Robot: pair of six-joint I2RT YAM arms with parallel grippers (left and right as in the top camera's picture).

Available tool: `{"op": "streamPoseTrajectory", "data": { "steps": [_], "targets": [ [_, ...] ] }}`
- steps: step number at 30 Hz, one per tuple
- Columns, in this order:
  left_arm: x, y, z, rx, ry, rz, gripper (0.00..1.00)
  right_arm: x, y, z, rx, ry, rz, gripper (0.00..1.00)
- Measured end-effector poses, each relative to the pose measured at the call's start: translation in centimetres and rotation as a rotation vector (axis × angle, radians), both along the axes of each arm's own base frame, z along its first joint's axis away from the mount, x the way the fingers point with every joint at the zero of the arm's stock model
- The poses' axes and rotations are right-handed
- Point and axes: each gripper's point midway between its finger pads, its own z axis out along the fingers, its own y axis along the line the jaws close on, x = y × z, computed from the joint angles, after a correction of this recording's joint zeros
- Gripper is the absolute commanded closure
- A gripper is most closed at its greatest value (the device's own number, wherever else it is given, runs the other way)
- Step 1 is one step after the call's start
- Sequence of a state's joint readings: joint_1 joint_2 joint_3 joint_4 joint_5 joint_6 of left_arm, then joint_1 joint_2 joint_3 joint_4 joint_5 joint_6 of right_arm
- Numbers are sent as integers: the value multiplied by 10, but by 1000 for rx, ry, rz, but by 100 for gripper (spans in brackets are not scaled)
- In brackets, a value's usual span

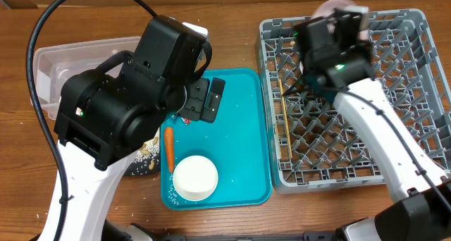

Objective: Sort waste into correct bins and load items into the dishwasher
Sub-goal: 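Lift the white plate with the right gripper and stand it in the dish rack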

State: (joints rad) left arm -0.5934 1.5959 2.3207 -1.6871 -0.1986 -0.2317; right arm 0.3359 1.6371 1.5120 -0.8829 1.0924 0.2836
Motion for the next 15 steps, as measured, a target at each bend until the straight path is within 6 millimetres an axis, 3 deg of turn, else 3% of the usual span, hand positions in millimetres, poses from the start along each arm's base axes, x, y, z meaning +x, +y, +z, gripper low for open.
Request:
{"op": "streamPoseTrajectory", "data": {
  "steps": [4, 8, 11, 15],
  "targets": [
    [0, 0, 0, 0, 0, 0, 0, 1, -52, 19, -32, -115, -164, 96],
    [0, 0, 0, 0, 0, 0, 0, -7, -102, 26, -55, -142, -288, 96],
    [0, 0, 0, 0, 0, 0, 0, -8, -130, 18, -53, -76, -309, 96],
    [0, 0, 0, 0, 0, 0, 0, -1, -149, -2, -49, 9, -302, 96]
  ]
}}
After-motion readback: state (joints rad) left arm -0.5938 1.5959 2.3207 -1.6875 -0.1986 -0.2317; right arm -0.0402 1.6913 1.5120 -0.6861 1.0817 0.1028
